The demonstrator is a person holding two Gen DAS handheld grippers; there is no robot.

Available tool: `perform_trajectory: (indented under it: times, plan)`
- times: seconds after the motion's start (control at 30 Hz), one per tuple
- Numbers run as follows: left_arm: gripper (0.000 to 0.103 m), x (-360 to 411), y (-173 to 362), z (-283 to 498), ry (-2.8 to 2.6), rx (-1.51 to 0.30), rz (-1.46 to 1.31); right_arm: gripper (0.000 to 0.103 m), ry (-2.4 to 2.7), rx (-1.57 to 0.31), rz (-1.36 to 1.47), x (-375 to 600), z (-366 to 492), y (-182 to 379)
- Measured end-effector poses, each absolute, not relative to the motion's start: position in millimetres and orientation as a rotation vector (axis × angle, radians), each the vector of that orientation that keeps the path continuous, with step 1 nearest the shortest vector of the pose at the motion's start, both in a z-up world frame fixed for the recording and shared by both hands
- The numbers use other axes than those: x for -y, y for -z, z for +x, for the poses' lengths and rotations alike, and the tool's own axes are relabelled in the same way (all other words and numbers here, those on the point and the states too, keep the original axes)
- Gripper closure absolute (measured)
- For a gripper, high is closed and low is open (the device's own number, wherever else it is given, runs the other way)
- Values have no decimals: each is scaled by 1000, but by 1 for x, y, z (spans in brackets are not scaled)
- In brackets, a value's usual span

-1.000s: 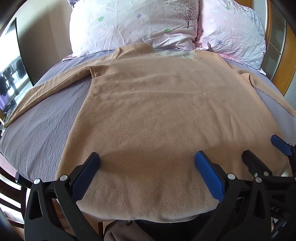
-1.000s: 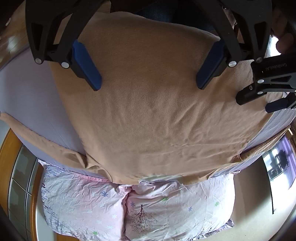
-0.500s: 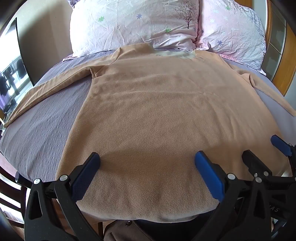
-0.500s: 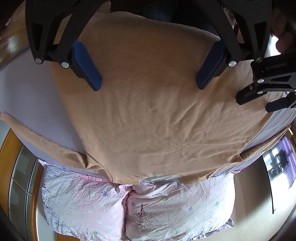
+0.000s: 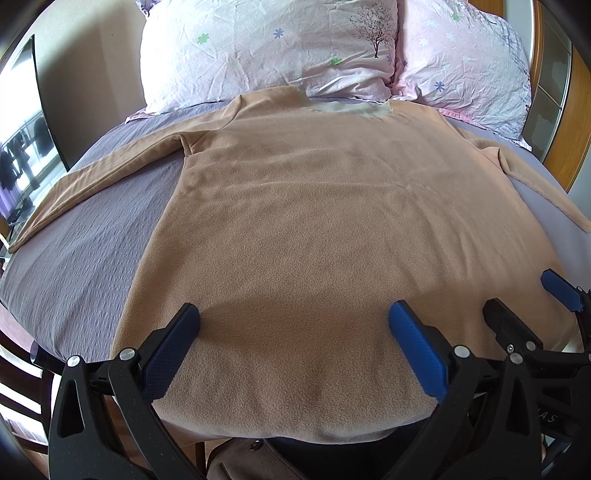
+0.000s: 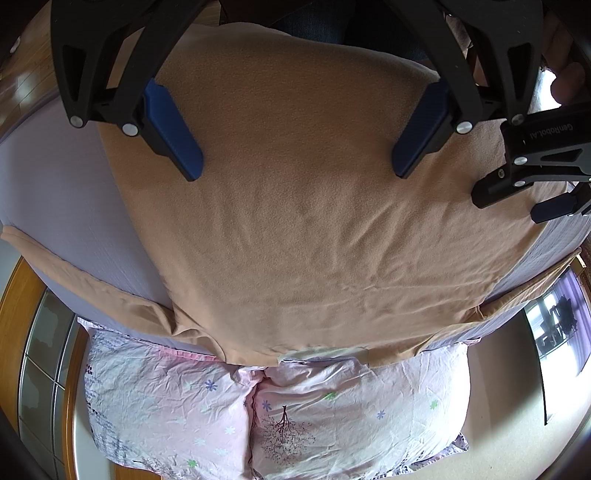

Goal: Fold small clothes

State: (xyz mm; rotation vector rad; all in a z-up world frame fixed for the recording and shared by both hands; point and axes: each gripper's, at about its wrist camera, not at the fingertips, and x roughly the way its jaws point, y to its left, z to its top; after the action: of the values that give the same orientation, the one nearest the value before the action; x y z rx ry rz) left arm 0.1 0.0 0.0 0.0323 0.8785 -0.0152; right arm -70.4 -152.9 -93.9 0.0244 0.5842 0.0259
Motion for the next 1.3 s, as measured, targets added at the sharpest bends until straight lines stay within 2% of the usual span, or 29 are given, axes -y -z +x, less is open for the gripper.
perform_trajectory:
  times: [1.3]
  plan:
    - [1,0,0,0,15,-874,33,2,-26,-574,24,152,-73,97]
